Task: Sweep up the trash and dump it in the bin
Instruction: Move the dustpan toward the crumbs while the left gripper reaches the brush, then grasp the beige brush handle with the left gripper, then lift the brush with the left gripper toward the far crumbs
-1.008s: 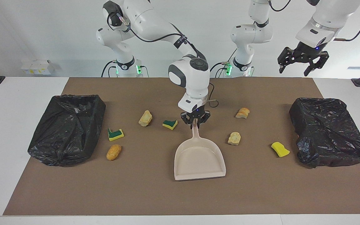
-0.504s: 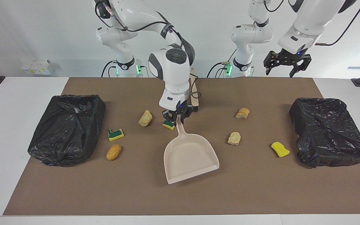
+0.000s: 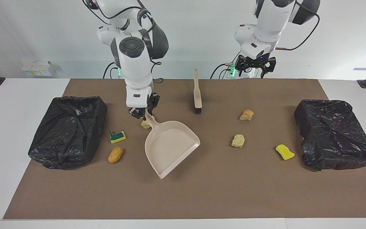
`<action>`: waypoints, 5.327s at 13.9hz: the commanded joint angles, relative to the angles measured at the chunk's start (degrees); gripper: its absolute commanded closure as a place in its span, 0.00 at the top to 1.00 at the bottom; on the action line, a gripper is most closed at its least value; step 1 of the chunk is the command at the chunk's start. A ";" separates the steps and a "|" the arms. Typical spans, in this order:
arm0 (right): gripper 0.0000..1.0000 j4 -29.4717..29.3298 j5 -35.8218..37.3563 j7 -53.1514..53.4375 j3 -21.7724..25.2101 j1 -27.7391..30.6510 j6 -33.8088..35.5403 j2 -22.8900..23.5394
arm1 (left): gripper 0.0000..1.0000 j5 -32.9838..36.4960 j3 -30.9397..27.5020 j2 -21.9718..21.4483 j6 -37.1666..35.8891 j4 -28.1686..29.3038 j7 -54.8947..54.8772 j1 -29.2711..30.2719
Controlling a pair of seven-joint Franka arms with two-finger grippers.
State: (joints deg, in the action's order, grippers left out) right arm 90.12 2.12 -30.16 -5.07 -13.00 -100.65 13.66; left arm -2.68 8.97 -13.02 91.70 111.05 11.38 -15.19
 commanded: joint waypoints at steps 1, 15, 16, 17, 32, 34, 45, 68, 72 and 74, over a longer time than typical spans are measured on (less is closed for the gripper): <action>0.00 1.73 -1.59 -13.56 -0.56 3.50 1.59 -1.44 | 1.00 -1.53 -1.06 -4.82 5.32 8.64 3.88 -3.69; 0.00 8.49 1.40 -36.45 -0.47 3.78 -0.95 -5.13 | 1.00 -2.24 -0.98 -5.62 26.15 30.10 33.88 -31.99; 0.00 9.10 1.40 -36.55 -0.47 3.51 -1.74 -5.22 | 1.00 -2.24 -0.98 -4.75 26.94 30.37 33.88 -32.53; 0.00 9.55 1.40 -36.55 -0.47 2.81 -2.62 -5.22 | 1.00 -2.24 -0.98 -4.04 28.17 30.98 34.06 -33.92; 0.00 14.65 2.80 -39.63 -0.47 1.49 -6.49 -6.97 | 0.99 -7.68 -0.98 1.68 35.57 32.92 34.76 -36.57; 0.00 14.82 2.80 -39.54 -0.47 1.49 -6.40 -7.15 | 0.80 -7.69 -0.98 1.68 35.57 32.92 34.67 -36.57; 0.00 15.88 2.72 -39.80 -0.47 1.93 -6.58 -7.59 | 0.37 -7.69 -0.98 1.68 35.48 32.83 34.76 -36.57; 0.00 16.93 2.80 -39.19 -0.56 -0.62 -7.45 -8.12 | 0.00 2.58 -1.77 -0.26 10.34 15.18 27.15 -10.93; 0.00 17.11 4.29 -35.69 -0.47 -4.82 -9.82 -6.45 | 0.00 5.39 -1.85 2.55 10.60 11.84 13.60 -0.48; 0.00 17.02 6.22 -31.38 -0.47 -7.03 -10.88 -5.05 | 0.00 7.42 -1.85 5.71 11.22 8.50 10.43 4.36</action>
State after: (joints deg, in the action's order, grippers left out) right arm 106.44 6.23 -65.13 -5.48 -18.34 -109.41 7.86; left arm 2.59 6.35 -11.28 103.79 124.22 24.51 -14.54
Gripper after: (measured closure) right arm 0.687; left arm 0.740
